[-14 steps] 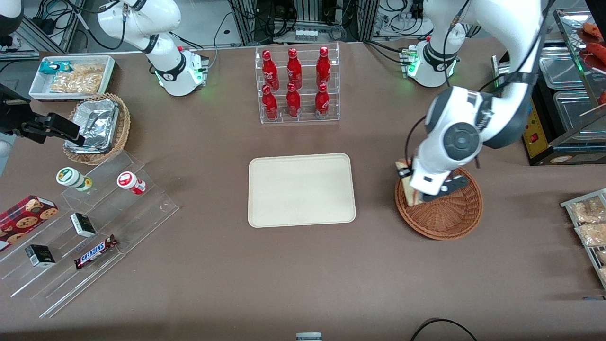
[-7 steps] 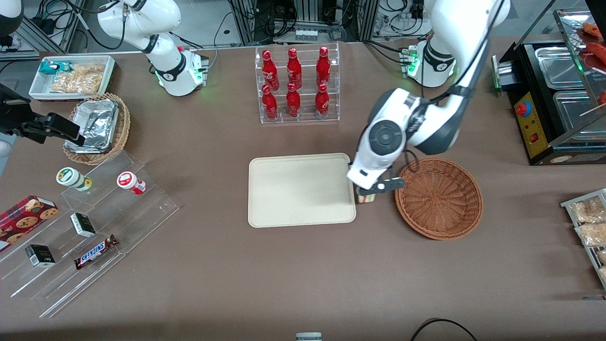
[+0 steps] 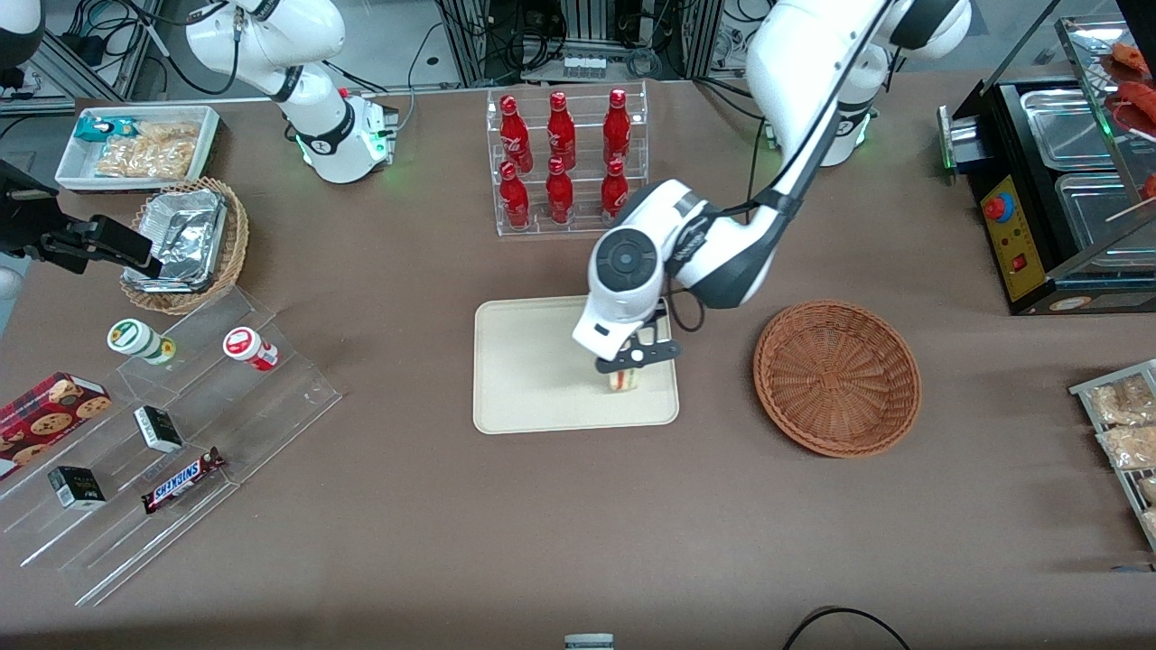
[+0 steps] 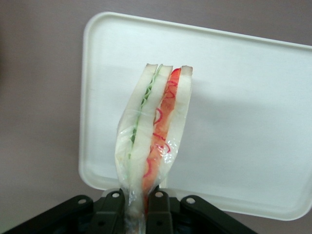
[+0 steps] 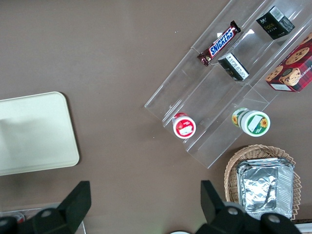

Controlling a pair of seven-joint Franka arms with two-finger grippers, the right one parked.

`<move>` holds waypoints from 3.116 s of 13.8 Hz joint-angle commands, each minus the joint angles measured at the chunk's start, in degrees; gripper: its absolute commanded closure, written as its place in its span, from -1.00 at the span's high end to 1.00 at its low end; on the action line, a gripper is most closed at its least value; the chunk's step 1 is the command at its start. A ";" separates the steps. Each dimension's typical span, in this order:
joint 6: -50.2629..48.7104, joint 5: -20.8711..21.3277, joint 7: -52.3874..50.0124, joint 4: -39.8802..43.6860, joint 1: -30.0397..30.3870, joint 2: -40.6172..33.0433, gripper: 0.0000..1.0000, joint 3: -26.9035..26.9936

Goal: Place sandwich from basket to tray

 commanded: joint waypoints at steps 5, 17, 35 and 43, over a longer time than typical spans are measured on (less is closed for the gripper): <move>1.92 -0.12 -7.65 9.01 -4.79 9.08 -0.86 0.72; 1.75 0.23 -9.41 12.18 -5.67 11.37 1.00 0.72; -13.89 1.46 7.45 2.51 6.01 -9.11 1.00 2.92; -19.52 1.46 19.66 -3.99 16.64 -19.03 1.00 1.69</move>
